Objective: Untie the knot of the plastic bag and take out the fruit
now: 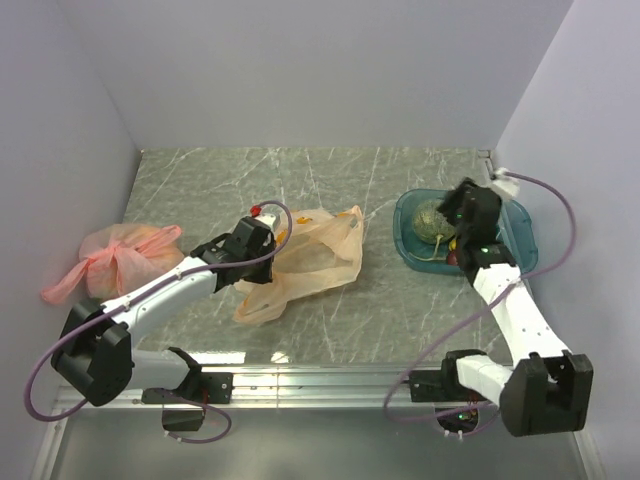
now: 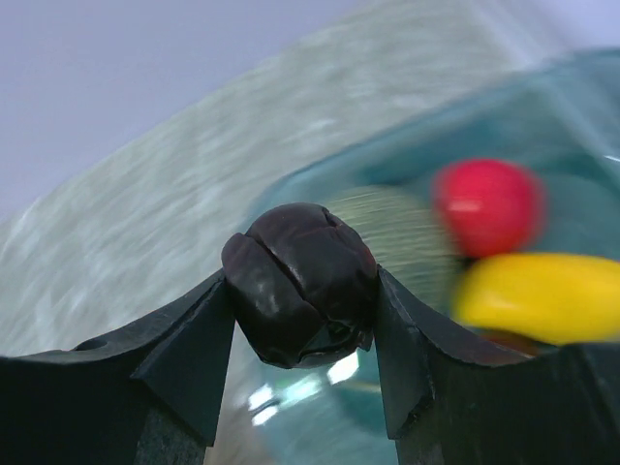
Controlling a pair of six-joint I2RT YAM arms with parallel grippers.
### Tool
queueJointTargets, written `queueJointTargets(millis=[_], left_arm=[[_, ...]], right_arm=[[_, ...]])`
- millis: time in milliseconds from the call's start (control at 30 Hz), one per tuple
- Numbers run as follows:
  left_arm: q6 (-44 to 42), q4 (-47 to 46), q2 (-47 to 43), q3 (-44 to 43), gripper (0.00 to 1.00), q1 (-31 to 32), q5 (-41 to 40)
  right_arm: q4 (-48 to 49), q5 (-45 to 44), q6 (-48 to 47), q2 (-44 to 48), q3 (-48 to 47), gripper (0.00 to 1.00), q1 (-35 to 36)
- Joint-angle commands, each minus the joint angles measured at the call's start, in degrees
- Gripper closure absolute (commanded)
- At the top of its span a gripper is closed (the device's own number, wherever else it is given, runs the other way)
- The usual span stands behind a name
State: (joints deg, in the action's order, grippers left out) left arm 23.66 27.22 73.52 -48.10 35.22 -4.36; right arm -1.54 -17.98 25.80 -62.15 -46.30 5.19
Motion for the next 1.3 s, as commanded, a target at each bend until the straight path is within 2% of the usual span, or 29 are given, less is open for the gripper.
queueJointTargets(millis=[0,233,333,367,400,433,467,533,800,1033,1133,1267], left_arm=[[0.51,-1.21,-2.59,-1.03,0.99,-0.24,0.23],[0.42,-1.29,-3.73,-0.86,0.99,-0.24,-0.47],[0.42,-1.29,-3.99,-0.95,0.99,-0.33,-0.56],[0.51,-1.21,-3.91,-0.95,1.0,-0.33,-0.65],[0.42,-1.21,-3.91,-0.86,0.99,-0.33,-0.65],[0.42,-1.21,-3.99,-0.95,0.99,-0.24,-0.74],[0.51,-1.21,-3.99,-0.95,0.99,-0.24,-0.91],[0.51,-1.12,-4.17,-0.95,0.99,-0.33,-1.09],[0.42,-1.47,-4.87,-0.77,0.99,-0.77,-1.88],[1.83,-3.14,-7.6,-1.65,1.0,-3.31,-5.92],[3.75,-3.23,-7.25,-3.58,1.0,-6.03,-7.68],[5.78,-4.19,-5.67,-7.0,0.99,-12.26,-10.22]], right_arm=[[-1.8,-3.82,8.38,-1.29,1.65,1.0,-8.16],[0.22,-4.52,11.2,-9.91,0.87,0.95,-19.33],[0.58,-4.52,11.46,-13.43,-0.8,0.84,-22.76],[0.57,-4.26,11.38,-15.0,-1.41,0.6,-23.9],[0.31,-4.43,11.38,-15.8,-1.94,0.42,-24.26],[-0.3,-4.96,11.98,-16.42,-2.99,0.16,-24.44],[-0.74,-5.31,12.08,-16.77,-3.26,0.1,-24.61],[-1.18,-4.79,11.99,-16.78,-4.14,0.05,-24.53],[-5.92,-0.75,10.76,-6.15,-4.5,0.04,-23.74],[-9.53,9.79,7.6,6.67,-5.82,0.04,-22.42],[-10.5,11.04,7.86,12.83,-5.47,0.03,-19.7],[-9.27,11.73,9.27,19.16,-3.27,0.03,-12.59]])
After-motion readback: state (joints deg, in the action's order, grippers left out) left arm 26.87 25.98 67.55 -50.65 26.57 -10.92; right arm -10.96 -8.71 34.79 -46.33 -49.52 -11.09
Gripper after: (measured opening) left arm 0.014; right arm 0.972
